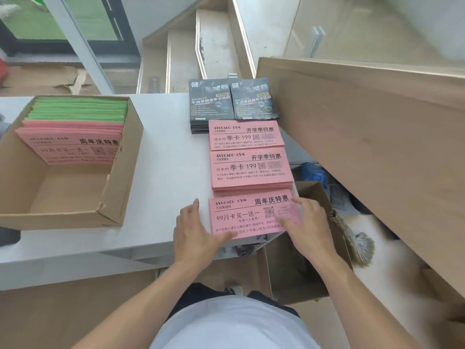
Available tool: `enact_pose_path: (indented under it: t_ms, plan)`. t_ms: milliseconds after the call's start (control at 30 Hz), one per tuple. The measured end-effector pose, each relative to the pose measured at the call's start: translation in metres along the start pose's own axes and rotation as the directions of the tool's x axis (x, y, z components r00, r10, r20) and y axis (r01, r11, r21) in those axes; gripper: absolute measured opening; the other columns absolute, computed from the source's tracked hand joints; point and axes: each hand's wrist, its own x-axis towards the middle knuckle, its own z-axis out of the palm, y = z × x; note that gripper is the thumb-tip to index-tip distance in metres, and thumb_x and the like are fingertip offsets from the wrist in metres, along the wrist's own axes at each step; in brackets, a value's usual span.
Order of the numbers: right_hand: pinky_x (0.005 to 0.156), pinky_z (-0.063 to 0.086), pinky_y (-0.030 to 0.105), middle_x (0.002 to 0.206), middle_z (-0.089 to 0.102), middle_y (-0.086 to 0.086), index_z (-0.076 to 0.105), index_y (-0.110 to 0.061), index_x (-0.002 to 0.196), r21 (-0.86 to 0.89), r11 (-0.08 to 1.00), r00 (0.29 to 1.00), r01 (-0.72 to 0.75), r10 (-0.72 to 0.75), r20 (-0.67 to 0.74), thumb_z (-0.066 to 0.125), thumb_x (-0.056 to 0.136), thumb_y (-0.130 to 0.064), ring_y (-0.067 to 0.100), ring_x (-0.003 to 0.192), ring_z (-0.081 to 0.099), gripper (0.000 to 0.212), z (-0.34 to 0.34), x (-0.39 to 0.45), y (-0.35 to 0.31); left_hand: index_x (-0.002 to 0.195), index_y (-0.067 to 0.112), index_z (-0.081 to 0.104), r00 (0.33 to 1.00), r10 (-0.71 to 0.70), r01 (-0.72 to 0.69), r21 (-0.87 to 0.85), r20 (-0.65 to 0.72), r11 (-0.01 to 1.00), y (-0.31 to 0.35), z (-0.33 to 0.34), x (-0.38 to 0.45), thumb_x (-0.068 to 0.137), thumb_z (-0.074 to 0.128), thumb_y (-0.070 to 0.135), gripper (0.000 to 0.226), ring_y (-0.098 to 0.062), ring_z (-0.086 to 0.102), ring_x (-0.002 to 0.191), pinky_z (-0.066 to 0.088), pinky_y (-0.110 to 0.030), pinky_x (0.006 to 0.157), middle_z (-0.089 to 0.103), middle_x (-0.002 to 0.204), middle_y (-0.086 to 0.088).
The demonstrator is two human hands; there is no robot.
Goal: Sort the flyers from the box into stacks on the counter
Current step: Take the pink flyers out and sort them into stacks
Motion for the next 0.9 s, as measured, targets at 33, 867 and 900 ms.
enact_pose_path:
  t_ms: [33, 867, 900]
  plan:
    - [0.112, 0.038, 0.043, 0.147, 0.041, -0.007, 0.046, -0.031, 0.142, -0.004, 1.000, 0.997, 0.006, -0.005, 0.080, 0.081, 0.081, -0.045, 0.014, 0.136, 0.037, 0.072, -0.001, -0.004, 0.001, 0.157, 0.021, 0.021, 1.000, 0.020, -0.022, 0.103, 0.020, 0.994, -0.002, 0.001, -0.004, 0.062, 0.084, 0.068, 0.123, -0.017, 0.036, 0.136, 0.036, -0.040, 0.115, 0.035, 0.146, 0.003]
    - [0.101, 0.049, 0.039, 0.138, 0.052, -0.007, 0.057, -0.033, 0.126, -0.090, 0.994, 0.989, 0.067, -0.054, 0.136, 0.092, 0.068, -0.024, 0.015, 0.123, 0.045, 0.067, -0.009, 0.018, 0.004, 0.131, 0.033, 0.047, 0.984, 0.179, -0.177, 0.216, 0.012, 0.960, 0.006, 0.017, 0.009, 0.078, 0.077, 0.056, 0.064, -0.011, 0.052, 0.097, 0.054, -0.030, 0.081, 0.052, 0.106, 0.008]
    - [0.100, 0.047, 0.039, 0.139, 0.052, -0.007, 0.057, -0.033, 0.127, -0.097, 0.993, 0.989, 0.075, -0.061, 0.134, 0.091, 0.070, -0.024, 0.014, 0.122, 0.044, 0.067, -0.010, 0.017, 0.004, 0.130, 0.034, 0.047, 0.983, 0.182, -0.180, 0.215, 0.012, 0.960, 0.005, 0.018, 0.009, 0.079, 0.076, 0.057, 0.063, -0.011, 0.051, 0.096, 0.053, -0.030, 0.081, 0.052, 0.106, 0.008]
